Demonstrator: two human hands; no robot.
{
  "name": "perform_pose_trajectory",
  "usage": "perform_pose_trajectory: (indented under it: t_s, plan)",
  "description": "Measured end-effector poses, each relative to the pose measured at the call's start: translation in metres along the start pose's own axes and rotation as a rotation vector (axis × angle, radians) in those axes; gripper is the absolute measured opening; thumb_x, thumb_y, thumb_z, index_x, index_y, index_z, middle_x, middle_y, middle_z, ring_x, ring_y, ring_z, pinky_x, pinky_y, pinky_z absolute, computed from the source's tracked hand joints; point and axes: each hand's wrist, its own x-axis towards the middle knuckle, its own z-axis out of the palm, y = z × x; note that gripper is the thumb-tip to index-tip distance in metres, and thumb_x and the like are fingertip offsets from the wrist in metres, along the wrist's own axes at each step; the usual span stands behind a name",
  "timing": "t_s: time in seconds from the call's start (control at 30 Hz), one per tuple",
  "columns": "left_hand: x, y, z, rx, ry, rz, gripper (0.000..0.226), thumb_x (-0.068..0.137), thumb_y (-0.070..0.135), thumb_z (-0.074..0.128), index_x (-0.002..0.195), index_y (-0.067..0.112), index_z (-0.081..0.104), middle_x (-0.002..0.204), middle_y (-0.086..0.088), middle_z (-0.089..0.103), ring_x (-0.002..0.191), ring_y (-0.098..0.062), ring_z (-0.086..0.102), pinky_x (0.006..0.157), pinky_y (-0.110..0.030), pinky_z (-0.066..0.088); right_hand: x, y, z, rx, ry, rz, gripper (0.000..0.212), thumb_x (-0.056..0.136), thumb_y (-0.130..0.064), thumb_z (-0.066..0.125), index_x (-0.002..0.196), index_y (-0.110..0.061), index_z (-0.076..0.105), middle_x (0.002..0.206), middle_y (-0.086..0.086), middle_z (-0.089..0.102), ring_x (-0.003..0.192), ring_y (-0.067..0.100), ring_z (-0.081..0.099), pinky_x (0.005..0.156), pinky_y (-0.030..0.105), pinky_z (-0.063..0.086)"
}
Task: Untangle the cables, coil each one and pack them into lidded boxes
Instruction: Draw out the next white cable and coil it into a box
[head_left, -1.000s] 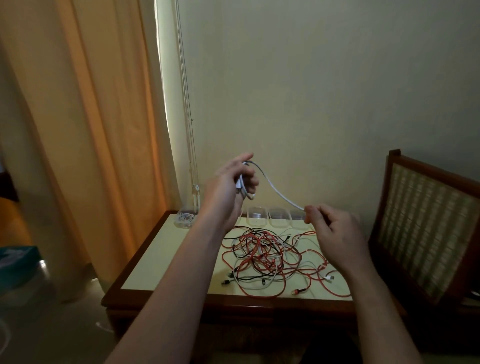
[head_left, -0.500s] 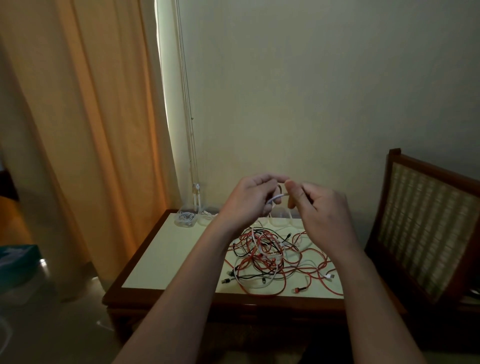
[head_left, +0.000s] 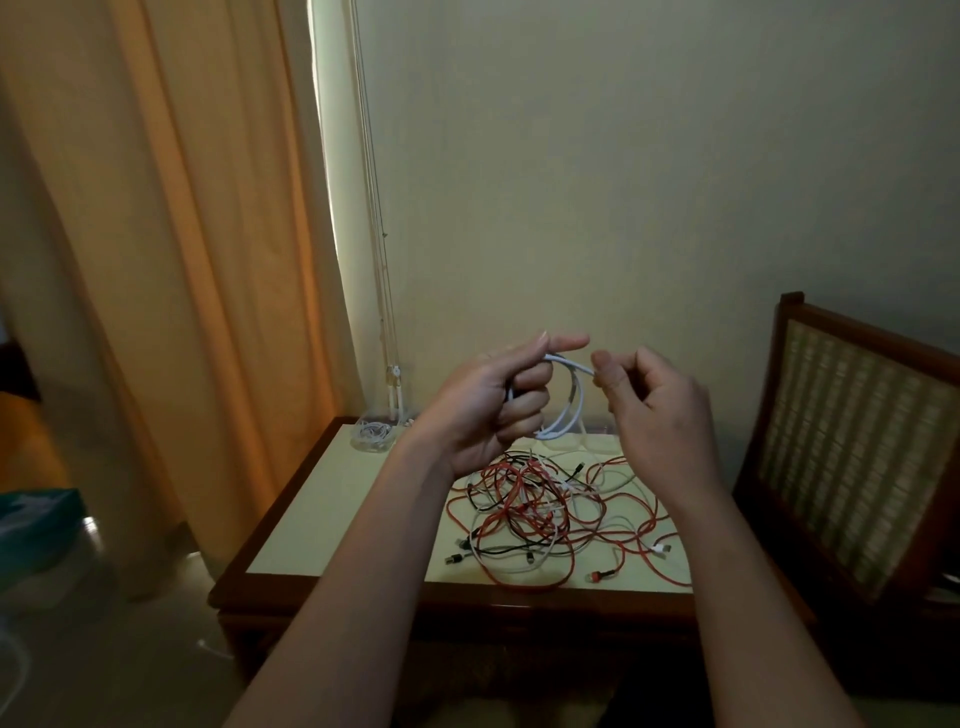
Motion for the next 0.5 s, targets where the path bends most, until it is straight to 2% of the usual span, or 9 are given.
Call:
perform_pose_trajectory:
  t_s: [0.13,0.23,0.27,0.37,0.43,0.5]
  plan:
    - [0.0,-0.002,-0.003,-0.142,-0.081,-0.012,0.038,0.1,0.019,0.043,0.132,0.004,0.057,0.062,0.007,0.03,0.046,-0.006,0.013,0.042,-0.021,0.009,0.0,-0.008,0.005,0.006,-0.034,0.031,0.037,0.103,-0.045,0.051,0.084,-0.017,0.068,0.067,-0.001,0.06,0.054,0.003,0.049,0.05,0.014,0.035]
    - [0.001,-0.007,-0.007,-0.254,-0.115,-0.02,0.037,0.098,0.016,0.043,0.127,0.004,0.062,0.062,0.007,0.032,0.044,-0.003,0.026,0.043,-0.019,0.014,-0.001,-0.015,0.007,0.063,-0.116,0.084,0.043,0.102,-0.051,0.045,0.09,-0.023,0.074,0.078,-0.008,0.072,0.07,-0.004,0.062,0.057,0.009,0.041]
    - [0.0,-0.007,-0.008,-0.282,-0.126,-0.028,0.036,0.098,0.015,0.042,0.123,0.004,0.066,0.062,0.007,0.032,0.045,-0.004,0.03,0.044,-0.018,0.016,-0.002,-0.017,0.008,0.083,-0.146,0.095,0.045,0.103,-0.052,0.042,0.087,-0.024,0.074,0.076,-0.01,0.072,0.068,-0.005,0.062,0.057,0.009,0.041]
    - [0.0,-0.008,-0.01,-0.24,-0.078,-0.047,0.034,0.096,0.015,0.044,0.115,0.007,0.071,0.062,0.006,0.031,0.048,-0.006,0.029,0.045,-0.019,0.019,-0.008,-0.017,0.012,0.08,-0.171,0.09,0.048,0.103,-0.053,0.04,0.069,-0.024,0.059,0.058,-0.012,0.057,0.051,0.0,0.047,0.048,0.013,0.034]
    - [0.001,-0.01,-0.008,-0.117,0.013,-0.015,0.031,0.098,0.017,0.045,0.118,0.01,0.067,0.061,0.006,0.028,0.048,-0.006,0.027,0.043,-0.018,0.022,-0.011,-0.016,0.016,0.066,-0.148,0.076,0.047,0.102,-0.054,0.04,0.068,-0.024,0.051,0.056,-0.008,0.045,0.048,0.002,0.038,0.045,0.017,0.03]
    - [0.003,-0.016,-0.003,-0.033,0.065,0.038,0.03,0.104,0.024,0.044,0.123,0.012,0.062,0.062,0.006,0.027,0.047,-0.005,0.026,0.041,-0.017,0.023,-0.012,-0.015,0.02,0.064,-0.108,0.048,0.042,0.103,-0.051,0.041,0.073,-0.026,0.058,0.054,-0.008,0.039,0.047,0.003,0.035,0.043,0.018,0.026]
